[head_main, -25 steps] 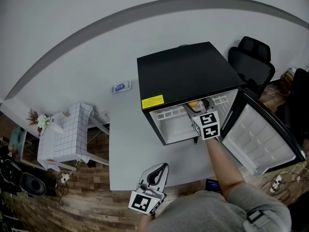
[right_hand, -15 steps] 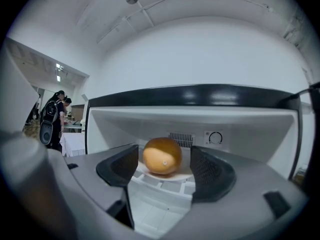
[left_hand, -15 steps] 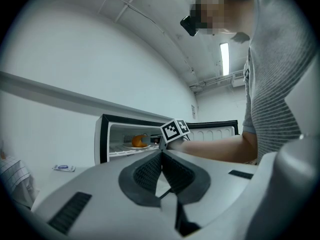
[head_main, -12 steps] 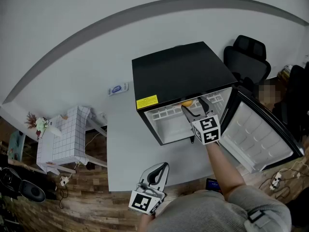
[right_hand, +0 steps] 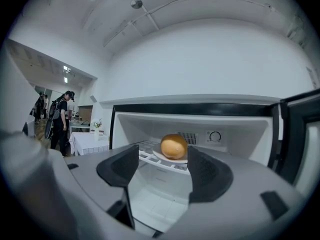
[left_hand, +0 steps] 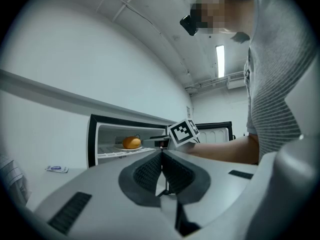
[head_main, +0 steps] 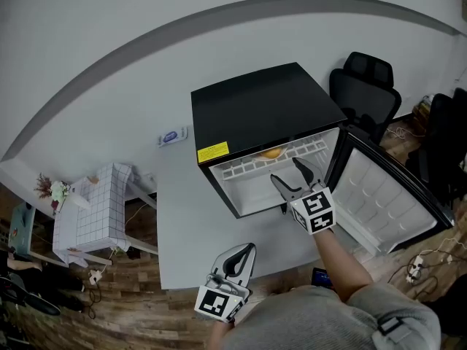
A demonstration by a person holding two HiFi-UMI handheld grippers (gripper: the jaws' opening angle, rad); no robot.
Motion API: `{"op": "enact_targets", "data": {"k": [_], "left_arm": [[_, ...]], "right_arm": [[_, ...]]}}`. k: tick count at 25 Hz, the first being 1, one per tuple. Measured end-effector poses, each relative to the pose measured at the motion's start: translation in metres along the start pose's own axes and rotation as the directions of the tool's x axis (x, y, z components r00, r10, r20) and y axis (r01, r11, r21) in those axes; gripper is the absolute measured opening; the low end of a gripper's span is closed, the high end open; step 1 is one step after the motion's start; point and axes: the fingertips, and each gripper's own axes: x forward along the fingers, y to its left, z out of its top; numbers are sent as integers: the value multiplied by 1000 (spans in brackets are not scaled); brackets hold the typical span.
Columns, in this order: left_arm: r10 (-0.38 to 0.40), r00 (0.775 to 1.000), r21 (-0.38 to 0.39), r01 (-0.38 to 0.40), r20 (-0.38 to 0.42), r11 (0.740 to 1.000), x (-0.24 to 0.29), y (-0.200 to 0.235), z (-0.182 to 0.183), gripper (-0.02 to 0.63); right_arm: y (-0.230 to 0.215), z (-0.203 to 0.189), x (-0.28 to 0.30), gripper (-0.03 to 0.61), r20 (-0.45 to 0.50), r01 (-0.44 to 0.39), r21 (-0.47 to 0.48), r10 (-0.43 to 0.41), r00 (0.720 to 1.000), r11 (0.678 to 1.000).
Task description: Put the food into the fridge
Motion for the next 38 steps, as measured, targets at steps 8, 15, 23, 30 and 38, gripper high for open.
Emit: {"op": "enact_targets", "data": {"k": [8,15,23,30,38], "left_arm": [[-37,999,6,37,-5,999,2,-18,-2,11],[-61,998,7,61,13,998,4,-29,3,11],[-60,998,1,60,14,998,2,-29,2,11],[-80,997,-4,80,22,997,8,-32,2,11],[-119,993,-11,119,6,993,19,-39,-3,11]], "right_arm": [[9,3,-35,232,24,-10,-7,10,1000,1000],[5,2,-57,36,24,10,-33,-9,1000,999],[22,-5,-82,12,17,-37,-22,37,999,999],[41,9,-114,12,65,-71,-9,71,995,997],[61,44,-158,12,165,-121,-9,121,979,993]]}}
